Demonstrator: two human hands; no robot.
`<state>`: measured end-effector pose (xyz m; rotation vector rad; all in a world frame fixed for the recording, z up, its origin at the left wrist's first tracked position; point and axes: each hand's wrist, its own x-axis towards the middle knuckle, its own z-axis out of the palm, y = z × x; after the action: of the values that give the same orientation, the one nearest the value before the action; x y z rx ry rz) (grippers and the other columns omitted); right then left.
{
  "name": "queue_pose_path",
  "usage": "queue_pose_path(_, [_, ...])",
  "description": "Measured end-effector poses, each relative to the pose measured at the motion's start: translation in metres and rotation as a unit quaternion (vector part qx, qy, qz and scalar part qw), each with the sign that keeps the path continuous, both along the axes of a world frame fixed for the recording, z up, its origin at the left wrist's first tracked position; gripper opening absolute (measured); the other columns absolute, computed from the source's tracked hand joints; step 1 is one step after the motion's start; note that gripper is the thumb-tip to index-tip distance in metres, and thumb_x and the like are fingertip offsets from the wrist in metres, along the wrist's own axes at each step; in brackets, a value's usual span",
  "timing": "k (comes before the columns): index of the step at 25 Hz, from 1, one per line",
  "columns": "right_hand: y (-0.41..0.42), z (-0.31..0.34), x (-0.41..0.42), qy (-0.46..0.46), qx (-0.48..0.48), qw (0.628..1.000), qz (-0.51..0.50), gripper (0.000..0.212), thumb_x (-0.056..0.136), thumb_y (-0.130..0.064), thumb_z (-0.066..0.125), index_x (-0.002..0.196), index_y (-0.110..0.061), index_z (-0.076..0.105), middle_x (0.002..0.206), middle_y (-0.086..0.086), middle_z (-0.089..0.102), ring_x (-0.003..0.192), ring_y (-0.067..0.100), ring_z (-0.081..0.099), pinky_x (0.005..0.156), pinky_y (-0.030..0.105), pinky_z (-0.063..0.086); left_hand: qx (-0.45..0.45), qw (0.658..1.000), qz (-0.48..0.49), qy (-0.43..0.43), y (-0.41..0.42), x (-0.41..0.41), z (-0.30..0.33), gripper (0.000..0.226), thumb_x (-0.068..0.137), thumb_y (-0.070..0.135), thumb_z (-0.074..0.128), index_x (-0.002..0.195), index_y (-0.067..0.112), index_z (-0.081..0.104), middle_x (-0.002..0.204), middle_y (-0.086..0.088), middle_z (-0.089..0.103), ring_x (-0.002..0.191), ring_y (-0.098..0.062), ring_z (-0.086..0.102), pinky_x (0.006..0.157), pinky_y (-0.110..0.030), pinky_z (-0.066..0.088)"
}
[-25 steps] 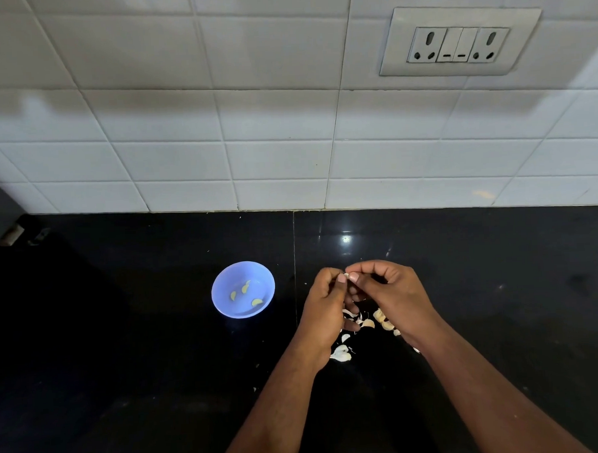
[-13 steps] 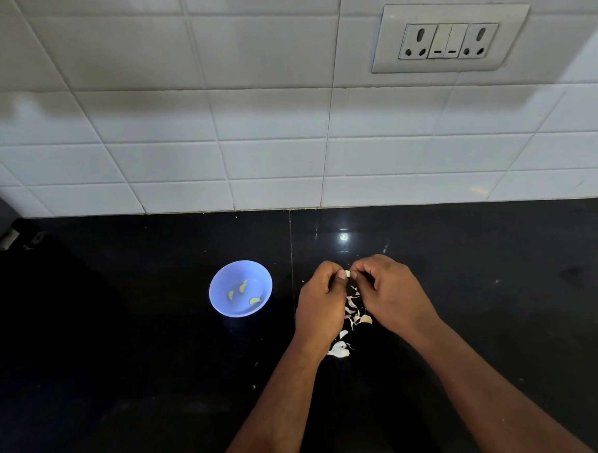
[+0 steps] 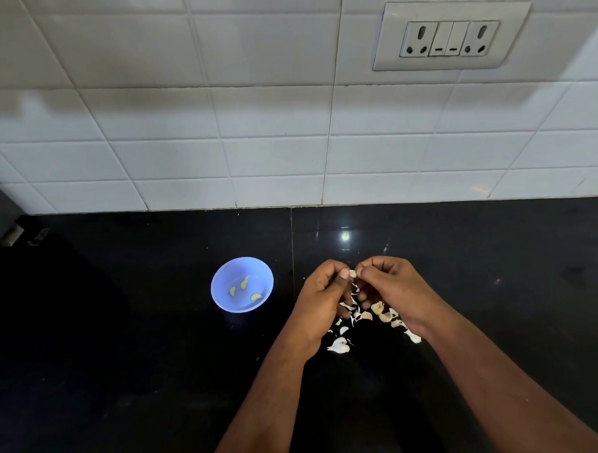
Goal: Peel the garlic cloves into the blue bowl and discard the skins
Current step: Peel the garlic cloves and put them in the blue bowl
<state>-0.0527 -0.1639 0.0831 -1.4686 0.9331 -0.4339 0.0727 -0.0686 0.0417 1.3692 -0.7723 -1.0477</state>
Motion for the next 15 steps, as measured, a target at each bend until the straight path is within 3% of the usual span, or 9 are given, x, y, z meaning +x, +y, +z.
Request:
queue_pose_path(5, [-0.001,0.001,0.0,-0.012,0.024,1.0,-0.01,0.02,0.099,-0.012,0.061,0.091,0.003,0.073,0.075,0.005,0.065,0.068,0.017,0.061,0.061,0.03,0.056,-0.021,0.994,0.079,0.074,-0.003,-0.006,0.003,0.008,0.103,0.017,0.066,0.11,0.012,0.066,0.095,-0.004,0.069,0.075,-0.012,0.064,0.06,-0.034,0.06])
queue_pose_path(9, [0.003,0.001,0.0,-0.014,0.015,0.999,-0.034,0.021,0.099,-0.014,0.064,0.091,0.001,0.074,0.075,0.007,0.069,0.067,0.017,0.062,0.061,0.029,0.056,-0.02,0.996,0.081,0.041,-0.003,-0.01,0.004,0.015,0.104,0.016,0.065,0.106,0.012,0.079,0.088,-0.005,0.075,0.077,-0.013,0.069,0.062,-0.033,0.061])
queue_pose_path(15, [0.003,-0.005,-0.003,-0.008,0.008,1.0,-0.029,0.023,0.099,-0.019,0.065,0.095,0.002,0.073,0.077,0.008,0.07,0.07,0.017,0.064,0.065,0.031,0.058,-0.024,0.991,0.109,0.066,-0.003,-0.014,0.003,0.014,0.101,0.016,0.068,0.103,0.011,0.081,0.087,-0.01,0.076,0.075,-0.018,0.07,0.058,-0.033,0.059])
